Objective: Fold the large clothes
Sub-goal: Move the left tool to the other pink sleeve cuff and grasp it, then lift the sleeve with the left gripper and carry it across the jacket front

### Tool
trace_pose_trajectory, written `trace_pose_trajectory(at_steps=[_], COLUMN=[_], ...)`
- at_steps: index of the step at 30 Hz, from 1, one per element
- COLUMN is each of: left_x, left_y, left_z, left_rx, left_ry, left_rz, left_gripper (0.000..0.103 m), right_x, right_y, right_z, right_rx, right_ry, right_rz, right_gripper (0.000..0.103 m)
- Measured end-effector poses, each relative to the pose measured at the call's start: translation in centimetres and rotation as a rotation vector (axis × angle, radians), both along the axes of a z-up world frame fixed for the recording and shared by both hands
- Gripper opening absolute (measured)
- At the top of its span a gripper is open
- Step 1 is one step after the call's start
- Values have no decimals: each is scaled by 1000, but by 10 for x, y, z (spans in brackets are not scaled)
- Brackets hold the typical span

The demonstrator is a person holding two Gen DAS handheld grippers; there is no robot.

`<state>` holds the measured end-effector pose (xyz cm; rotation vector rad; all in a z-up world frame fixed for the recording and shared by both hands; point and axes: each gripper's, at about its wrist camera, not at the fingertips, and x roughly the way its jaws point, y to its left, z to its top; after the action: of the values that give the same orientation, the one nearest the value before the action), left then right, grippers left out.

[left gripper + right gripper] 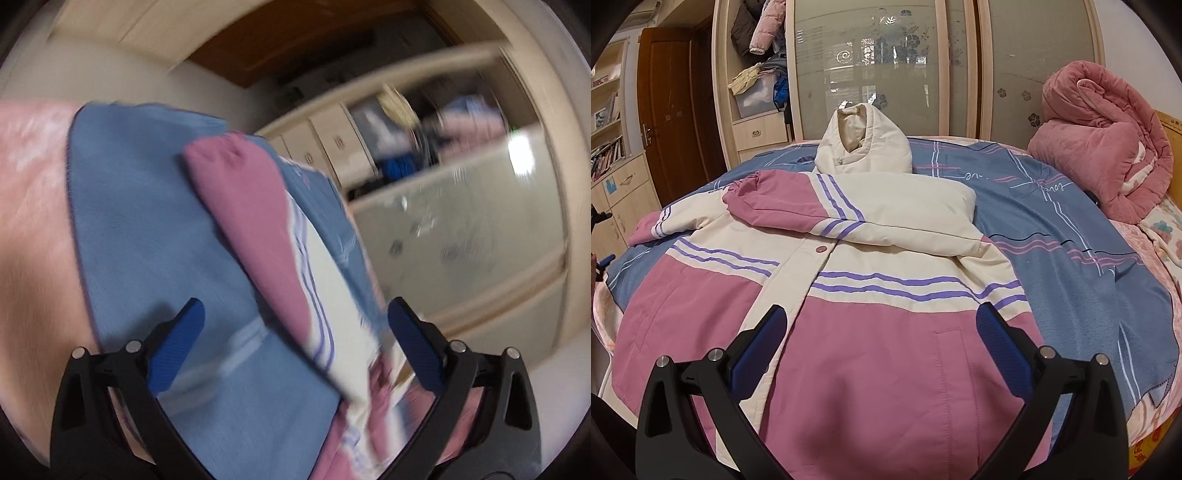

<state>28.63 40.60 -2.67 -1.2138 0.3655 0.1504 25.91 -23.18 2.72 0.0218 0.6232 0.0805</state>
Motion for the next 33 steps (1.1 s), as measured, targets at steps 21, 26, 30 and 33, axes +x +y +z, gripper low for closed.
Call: trace_pose_trajectory(at_steps=[21,26,30,33], left_x=[105,112,121,136], left_y=[67,52,-2,-79], left_z=[-28,-15,51,105], left_rx=[61,134,413,677], left_ry=[61,31,-9,-38], left_rz=[42,66,40,-40], left_gripper=[49,12,11,11], right_x=[22,27,28,28], right_y=[30,33,31,30], right_z=[-16,-19,-17,-17], right_rx=[-47,-51,-45,-40], right_ry=[42,53,49,50], right_rz=[42,47,45,45], right_gripper=[102,102,102,102])
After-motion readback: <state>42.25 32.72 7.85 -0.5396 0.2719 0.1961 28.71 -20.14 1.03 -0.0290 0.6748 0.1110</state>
